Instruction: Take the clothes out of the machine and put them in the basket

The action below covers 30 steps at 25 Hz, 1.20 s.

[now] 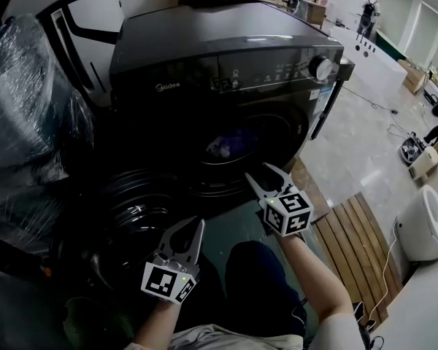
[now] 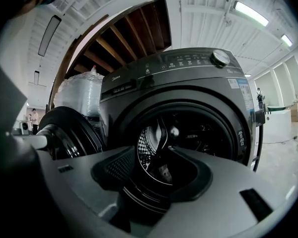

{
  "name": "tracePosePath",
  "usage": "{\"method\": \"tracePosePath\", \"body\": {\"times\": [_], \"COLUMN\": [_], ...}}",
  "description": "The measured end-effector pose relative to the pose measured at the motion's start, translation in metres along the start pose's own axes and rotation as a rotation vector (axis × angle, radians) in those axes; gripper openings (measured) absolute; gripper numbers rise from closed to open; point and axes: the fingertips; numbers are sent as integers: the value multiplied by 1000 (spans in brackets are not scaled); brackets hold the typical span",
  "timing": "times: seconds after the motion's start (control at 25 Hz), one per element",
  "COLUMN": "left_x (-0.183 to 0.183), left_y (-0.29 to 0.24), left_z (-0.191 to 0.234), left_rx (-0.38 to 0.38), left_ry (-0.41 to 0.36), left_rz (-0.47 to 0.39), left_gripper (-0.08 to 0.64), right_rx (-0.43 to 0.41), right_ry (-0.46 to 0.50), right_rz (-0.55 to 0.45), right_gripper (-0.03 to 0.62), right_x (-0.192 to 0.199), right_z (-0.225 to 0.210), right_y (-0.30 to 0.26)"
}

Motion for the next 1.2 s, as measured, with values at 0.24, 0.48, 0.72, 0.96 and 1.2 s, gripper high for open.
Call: {"method": "tracePosePath", "body": {"times": [0.24,0.48,0.72,0.96,1.2], "left_x": [1,14,15,25,33], "left_y": [5,-7,-17,-16,-21], "left_z": [-3,-1,0,0,4], "left_rx": [42,22,-1,-24,-35], "left_ry": [-4,13,-3,-10,-3], "left_rz": [9,16,5,23,26], "left_gripper": [23,23,22,21,23], "right_rx": [-43,-46,-69,-66,-49], "right_ry": [25,26,20,-9,4], "right_rz": [56,111,137,125,94], "right_gripper": [216,216,219,218,259], "right_x": [6,39,69,82,89], "right_z": [-7,-22,-32,-38,-51], "right_y": [-15,-37,-70,-102,-135]}}
Point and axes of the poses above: the fingertips, and each gripper's own axes: y backward along the fingers, z to its left, x out of its underside, and after that the axes turned 2 degrees about x, right-handed
